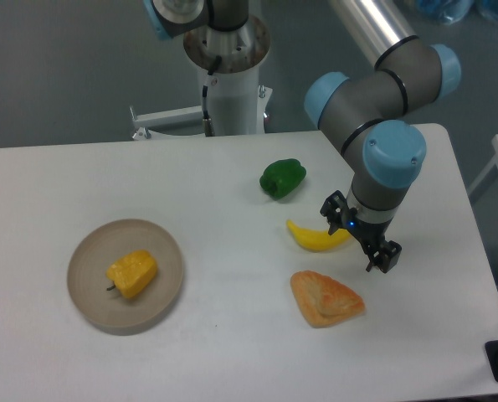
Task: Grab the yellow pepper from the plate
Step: 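Move the gripper from beside the banana over to the plate, then lower the gripper onto the yellow pepper and close on it, then lift the yellow pepper off the plate and carry it toward the banana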
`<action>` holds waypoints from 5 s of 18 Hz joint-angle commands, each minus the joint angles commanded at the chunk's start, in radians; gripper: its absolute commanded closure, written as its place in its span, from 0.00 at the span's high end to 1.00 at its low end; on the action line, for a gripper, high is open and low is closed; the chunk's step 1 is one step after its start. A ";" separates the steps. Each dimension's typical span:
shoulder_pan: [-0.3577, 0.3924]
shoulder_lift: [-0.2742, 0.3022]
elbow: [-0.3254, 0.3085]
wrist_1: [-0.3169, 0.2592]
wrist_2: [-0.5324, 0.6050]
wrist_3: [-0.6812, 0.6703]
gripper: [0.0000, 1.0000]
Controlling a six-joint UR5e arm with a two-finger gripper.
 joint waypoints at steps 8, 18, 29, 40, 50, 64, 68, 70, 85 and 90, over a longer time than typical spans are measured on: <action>-0.003 0.005 -0.003 -0.003 0.002 -0.014 1.00; -0.204 0.181 -0.221 0.002 -0.046 -0.337 1.00; -0.452 0.138 -0.265 0.106 -0.043 -0.696 1.00; -0.523 0.040 -0.259 0.265 -0.041 -0.733 1.00; -0.545 0.000 -0.255 0.271 -0.031 -0.730 1.00; -0.529 0.058 -0.230 0.268 -0.032 -0.716 0.00; -0.470 0.110 -0.206 0.258 -0.038 -0.712 0.00; -0.433 0.115 -0.199 0.243 -0.037 -0.710 0.00; -0.104 0.084 -0.069 -0.049 -0.026 -0.223 0.02; -0.058 0.066 -0.063 -0.054 0.031 -0.106 0.02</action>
